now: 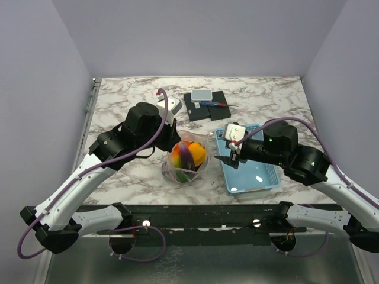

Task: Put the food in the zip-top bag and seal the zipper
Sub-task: Adjust the zipper food storage bag at the center of the board.

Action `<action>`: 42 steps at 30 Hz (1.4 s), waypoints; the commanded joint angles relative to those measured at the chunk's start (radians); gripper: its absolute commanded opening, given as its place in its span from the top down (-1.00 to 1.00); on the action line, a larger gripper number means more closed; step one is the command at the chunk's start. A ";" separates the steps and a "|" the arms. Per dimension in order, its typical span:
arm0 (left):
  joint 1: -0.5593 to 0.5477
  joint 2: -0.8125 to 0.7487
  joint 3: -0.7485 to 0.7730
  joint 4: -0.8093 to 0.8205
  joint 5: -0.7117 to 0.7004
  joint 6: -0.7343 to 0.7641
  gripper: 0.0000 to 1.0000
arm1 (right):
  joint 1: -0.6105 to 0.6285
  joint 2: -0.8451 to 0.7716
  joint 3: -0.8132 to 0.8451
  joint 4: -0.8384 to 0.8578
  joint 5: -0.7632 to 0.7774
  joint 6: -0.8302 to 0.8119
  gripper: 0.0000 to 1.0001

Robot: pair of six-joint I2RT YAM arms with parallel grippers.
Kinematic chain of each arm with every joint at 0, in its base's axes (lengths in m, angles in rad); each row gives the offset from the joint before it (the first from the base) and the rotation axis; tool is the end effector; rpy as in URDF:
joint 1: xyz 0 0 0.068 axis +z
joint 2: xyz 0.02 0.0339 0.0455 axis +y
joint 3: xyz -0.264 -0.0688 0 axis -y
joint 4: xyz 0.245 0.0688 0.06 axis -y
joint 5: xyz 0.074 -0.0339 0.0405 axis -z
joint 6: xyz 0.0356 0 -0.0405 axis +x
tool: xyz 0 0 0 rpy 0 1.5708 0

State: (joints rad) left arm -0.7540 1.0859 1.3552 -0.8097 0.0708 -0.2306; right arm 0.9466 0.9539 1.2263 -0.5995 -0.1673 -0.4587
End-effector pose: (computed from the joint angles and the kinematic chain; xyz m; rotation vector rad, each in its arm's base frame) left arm 0.1521 -0.1463 0.4137 0.6064 2.0949 -0.6516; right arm 0.1065 0.1580 0.4175 -1.3286 1.3904 0.4885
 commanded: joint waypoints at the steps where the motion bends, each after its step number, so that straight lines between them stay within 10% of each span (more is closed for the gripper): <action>1: 0.005 -0.031 0.021 -0.004 0.053 0.043 1.00 | -0.005 -0.018 -0.032 -0.001 -0.096 -0.104 -0.39; 42: 0.005 -0.027 0.020 -0.058 0.073 0.070 1.00 | -0.147 0.174 -0.016 0.097 -0.361 -0.264 -0.16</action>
State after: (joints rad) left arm -0.7540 1.0641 1.3613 -0.8635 0.1265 -0.1669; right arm 0.8036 1.1221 1.1740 -0.5179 -0.4721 -0.7158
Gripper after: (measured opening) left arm 0.003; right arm 0.595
